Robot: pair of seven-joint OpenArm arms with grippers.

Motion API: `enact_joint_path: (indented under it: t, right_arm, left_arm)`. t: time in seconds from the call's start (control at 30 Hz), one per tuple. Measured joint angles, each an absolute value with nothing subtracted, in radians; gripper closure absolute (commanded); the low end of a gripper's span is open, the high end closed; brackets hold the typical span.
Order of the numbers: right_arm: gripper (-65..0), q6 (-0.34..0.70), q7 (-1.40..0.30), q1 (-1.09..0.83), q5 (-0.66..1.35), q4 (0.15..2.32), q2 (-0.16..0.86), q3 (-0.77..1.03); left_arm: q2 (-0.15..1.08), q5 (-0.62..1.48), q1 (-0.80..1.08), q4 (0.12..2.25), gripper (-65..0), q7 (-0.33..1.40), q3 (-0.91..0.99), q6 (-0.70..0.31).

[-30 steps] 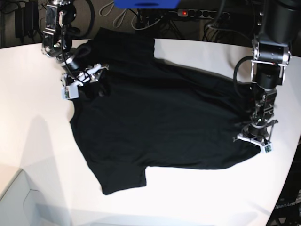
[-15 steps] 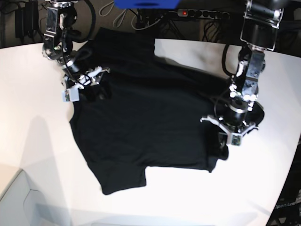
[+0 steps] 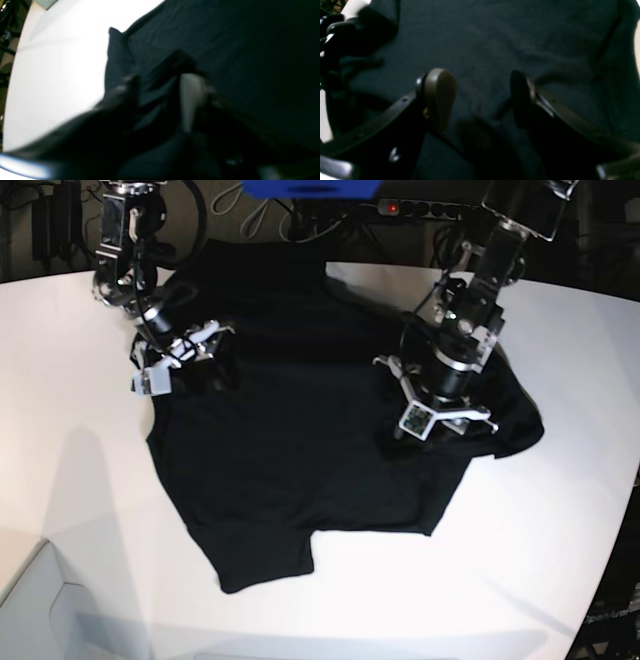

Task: Layout the t-shirt on the table in an organized manner, then fold the t-shirt properly
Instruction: 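Grasp the shirt side with the left gripper and pull it toward the collar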

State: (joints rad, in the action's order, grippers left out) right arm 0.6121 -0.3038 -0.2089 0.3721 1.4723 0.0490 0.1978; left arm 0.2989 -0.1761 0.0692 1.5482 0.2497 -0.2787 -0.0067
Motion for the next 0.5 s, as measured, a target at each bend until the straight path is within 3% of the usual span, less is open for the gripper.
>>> enact_joint_path:
  t: [0.13,0.27,0.5]
  right_arm:
    - [-37.7,0.612,-0.305,-0.209,0.372,1.472,0.049,0.200]
    - [-37.7,0.612,-0.304,-0.209,0.374,1.472,0.047,0.200]
    - [-37.7,0.612,-0.303,-0.209,0.374,1.472,0.047,0.198]
  left_arm:
    - [0.302,-0.176,0.069,1.606,-44.9,0.266,-0.278,-0.007]
    - [0.278,-0.171,0.065,1.581,-45.0,0.262,-0.186,-0.007]
    - [0.175,-0.176,-0.046,1.352,-45.0,0.265,-0.041,-0.010]
